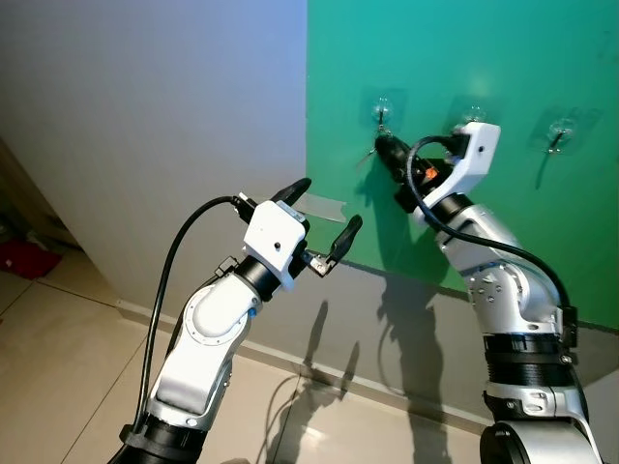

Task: Hang keys on a hook

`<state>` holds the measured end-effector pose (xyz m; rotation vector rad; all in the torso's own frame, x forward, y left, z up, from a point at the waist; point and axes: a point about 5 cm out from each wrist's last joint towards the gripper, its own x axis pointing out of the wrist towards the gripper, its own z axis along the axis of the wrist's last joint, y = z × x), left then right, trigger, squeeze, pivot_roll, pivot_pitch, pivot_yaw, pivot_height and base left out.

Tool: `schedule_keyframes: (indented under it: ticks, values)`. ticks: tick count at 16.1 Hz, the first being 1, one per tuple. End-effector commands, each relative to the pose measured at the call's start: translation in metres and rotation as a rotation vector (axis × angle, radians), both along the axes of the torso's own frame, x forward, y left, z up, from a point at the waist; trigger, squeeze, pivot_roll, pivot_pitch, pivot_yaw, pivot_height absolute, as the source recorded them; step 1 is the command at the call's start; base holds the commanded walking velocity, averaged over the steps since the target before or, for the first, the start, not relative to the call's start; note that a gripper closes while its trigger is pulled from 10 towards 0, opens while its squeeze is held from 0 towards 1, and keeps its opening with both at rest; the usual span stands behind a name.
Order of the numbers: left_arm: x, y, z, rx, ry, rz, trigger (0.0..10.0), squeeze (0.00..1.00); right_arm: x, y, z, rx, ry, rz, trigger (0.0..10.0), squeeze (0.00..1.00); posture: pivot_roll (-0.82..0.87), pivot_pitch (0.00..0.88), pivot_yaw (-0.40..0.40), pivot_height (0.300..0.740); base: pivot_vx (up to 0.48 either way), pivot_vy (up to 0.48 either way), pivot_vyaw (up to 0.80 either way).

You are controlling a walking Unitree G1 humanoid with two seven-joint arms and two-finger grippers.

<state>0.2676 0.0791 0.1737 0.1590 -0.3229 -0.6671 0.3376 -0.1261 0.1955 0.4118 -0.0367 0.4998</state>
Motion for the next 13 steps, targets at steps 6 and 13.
schedule_keyframes:
  ticks: [6,13]
  values:
    - [0.003,0.002,0.002,0.001,-0.011,0.016,10.0,0.00,0.004,-0.001,-0.001,-0.003,0.004,-0.020,10.0,1.00,-0.09,0.000,0.020,0.740,0.000,0.000,0.00]
    - [-0.006,0.039,-0.057,0.055,0.219,0.203,10.0,0.00,-0.081,-0.028,-0.053,-0.181,0.095,-0.140,10.0,0.00,-0.14,0.000,0.051,0.740,0.000,0.000,0.00]
